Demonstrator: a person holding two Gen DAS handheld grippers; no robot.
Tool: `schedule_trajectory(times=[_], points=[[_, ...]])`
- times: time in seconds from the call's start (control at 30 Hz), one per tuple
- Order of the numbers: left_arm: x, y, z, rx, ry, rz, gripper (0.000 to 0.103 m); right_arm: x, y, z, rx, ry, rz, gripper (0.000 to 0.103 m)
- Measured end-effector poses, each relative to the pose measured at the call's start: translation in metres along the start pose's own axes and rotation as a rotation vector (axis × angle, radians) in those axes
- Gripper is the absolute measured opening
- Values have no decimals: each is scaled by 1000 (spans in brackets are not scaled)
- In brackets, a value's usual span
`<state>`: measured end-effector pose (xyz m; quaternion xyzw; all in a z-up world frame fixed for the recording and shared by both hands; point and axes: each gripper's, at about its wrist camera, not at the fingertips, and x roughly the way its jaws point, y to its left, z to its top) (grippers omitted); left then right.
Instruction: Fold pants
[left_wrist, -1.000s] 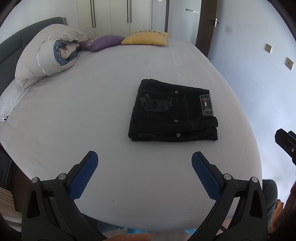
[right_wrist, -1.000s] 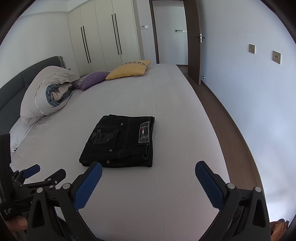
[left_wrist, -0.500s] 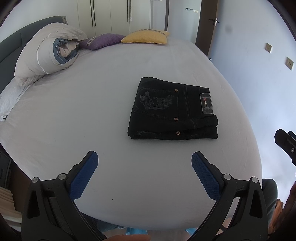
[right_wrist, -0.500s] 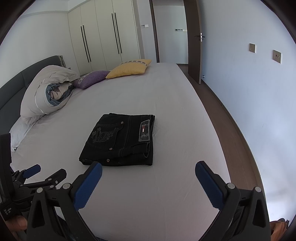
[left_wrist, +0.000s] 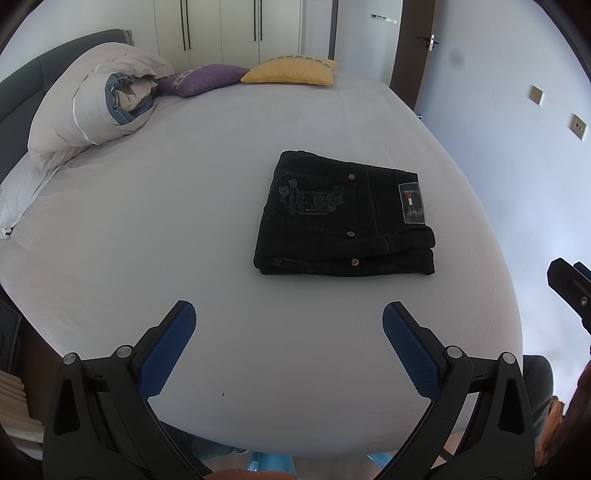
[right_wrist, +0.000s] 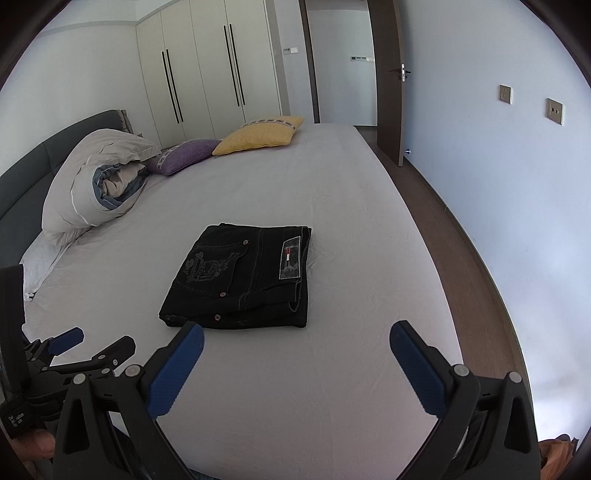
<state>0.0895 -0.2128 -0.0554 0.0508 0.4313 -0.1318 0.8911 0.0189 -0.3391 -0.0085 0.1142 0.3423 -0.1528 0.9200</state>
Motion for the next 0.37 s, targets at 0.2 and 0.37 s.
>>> schedule_trajectory(times=[0.2, 0.37], points=[[0, 1, 1, -5, 2, -1, 103, -1, 1, -4, 0, 2, -1, 103], [-1, 0, 2, -3, 0, 7, 103, -2, -1, -6, 1, 4, 0, 103]])
